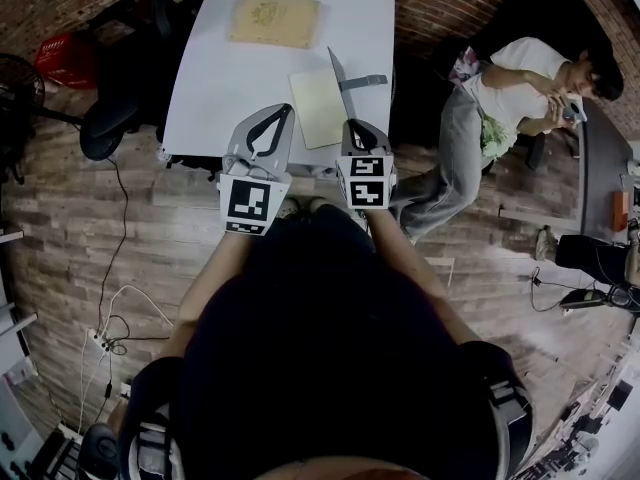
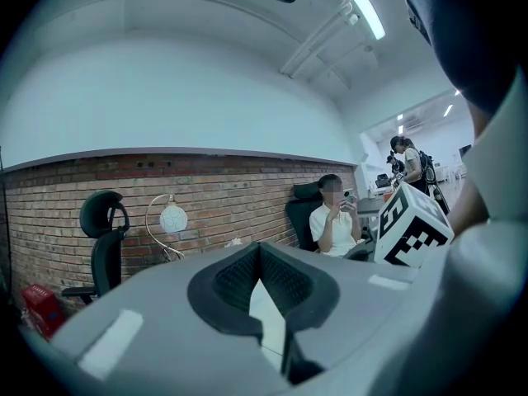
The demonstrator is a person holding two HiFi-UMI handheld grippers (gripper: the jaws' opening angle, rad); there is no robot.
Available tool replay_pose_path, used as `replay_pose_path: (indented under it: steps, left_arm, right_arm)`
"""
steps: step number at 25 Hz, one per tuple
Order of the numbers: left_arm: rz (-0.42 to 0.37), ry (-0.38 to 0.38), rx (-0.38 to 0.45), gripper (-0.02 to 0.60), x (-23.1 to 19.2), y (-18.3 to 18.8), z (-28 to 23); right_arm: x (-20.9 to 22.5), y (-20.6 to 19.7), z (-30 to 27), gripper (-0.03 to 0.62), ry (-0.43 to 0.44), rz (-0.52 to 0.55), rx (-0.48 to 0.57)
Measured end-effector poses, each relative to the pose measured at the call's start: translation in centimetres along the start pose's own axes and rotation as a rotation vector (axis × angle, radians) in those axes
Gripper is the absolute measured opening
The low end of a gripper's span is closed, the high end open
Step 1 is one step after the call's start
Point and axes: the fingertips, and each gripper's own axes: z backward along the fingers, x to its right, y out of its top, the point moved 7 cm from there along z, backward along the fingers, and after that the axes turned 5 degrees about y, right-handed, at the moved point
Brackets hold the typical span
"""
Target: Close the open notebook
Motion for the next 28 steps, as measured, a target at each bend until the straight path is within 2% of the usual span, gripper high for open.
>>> replay_pose_path:
  steps: [28]
  left_arm:
    - [-0.004,0.033,-0.029,-0.005,-1.4,-1.1,1.3]
  right_arm:
    - [-2.7,-0.9,-2.0,0.021,0.052,0.056,-0.035]
